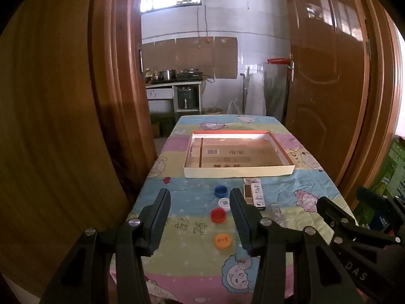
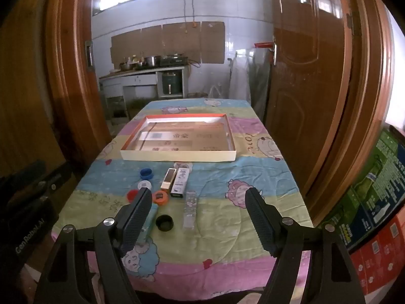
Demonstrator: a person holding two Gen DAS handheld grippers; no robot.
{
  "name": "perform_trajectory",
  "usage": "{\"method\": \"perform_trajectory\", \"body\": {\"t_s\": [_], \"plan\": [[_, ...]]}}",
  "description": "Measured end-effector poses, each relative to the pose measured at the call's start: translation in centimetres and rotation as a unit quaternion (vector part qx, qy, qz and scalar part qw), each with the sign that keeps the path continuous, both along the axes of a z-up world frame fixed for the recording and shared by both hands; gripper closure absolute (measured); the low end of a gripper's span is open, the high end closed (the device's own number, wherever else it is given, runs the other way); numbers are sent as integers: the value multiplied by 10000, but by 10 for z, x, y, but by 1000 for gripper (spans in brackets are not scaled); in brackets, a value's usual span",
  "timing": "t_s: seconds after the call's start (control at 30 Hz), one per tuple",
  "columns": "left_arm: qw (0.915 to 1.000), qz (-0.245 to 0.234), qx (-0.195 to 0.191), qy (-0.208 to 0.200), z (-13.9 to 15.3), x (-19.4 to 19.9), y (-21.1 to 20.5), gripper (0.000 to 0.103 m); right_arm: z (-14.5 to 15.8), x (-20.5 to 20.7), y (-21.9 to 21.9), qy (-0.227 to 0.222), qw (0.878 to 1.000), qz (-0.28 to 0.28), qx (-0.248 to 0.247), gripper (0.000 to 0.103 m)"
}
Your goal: Organize rigid objects
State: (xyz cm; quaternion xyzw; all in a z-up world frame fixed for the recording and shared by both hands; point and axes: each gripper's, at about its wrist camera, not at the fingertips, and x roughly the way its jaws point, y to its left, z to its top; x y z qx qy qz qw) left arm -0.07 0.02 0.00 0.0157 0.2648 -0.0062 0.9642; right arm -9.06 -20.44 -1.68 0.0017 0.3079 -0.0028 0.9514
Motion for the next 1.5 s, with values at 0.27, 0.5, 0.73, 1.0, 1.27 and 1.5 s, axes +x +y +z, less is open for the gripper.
{"method": "perform_trajectory", "body": {"t_s": [0.27, 0.5, 0.73, 1.0, 1.27, 1.5], "plan": [[10000, -29, -17, 27, 4, -4, 4, 54, 2, -2, 1, -15, 10000, 15, -24, 26], [10000, 0, -27, 51, 1, -4, -1, 54, 6, -5, 5, -41, 10000, 26, -8, 26], [10000, 0, -20, 52, 2, -5, -1, 54, 5, -7, 7, -78, 9999, 84, -29, 26], [10000, -40, -14, 69, 2, -7, -2, 54, 5, -10, 7, -108, 9999, 128, -3, 25], [10000, -50, -24, 49, 3, -9, -5, 54, 6, -11, 6, -144, 9998, 135, 13, 26], [10000, -64, -37, 55, 1, -9, -5, 54, 6, -12, 7, -151, 9998, 128, 1, 26]]}}
